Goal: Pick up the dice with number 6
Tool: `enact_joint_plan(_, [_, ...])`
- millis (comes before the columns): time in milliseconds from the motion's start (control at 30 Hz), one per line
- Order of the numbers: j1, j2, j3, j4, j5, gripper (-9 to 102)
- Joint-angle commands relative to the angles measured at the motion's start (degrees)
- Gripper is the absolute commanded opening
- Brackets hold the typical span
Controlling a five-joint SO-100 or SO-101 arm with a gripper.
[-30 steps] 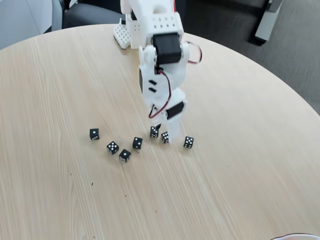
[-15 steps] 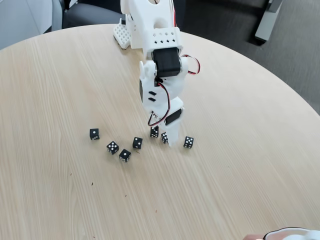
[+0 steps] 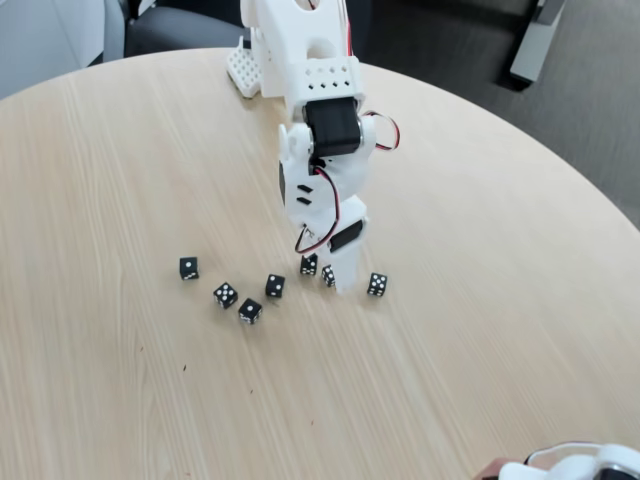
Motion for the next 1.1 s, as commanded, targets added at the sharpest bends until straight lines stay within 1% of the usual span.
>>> enact_joint_plan(0, [1.49, -0.35, -0.44, -0.35, 0.44, 23])
enact_joint_plan(200, [2.29, 0.09, 0.0, -0.26, -2.29, 22])
enact_joint_plan(367, [1.41, 0.18, -0.09, 0.18, -3.43, 24])
enact_joint_plan(600, [2.29, 0.44, -0.7, 0.53, 1.32, 22])
enact_joint_plan(733, [2.46, 0.44, -0.7, 0.62, 3.6, 25])
enact_joint_plan(1067, [2.46, 0.35, -0.79, 0.44, 15.47, 23])
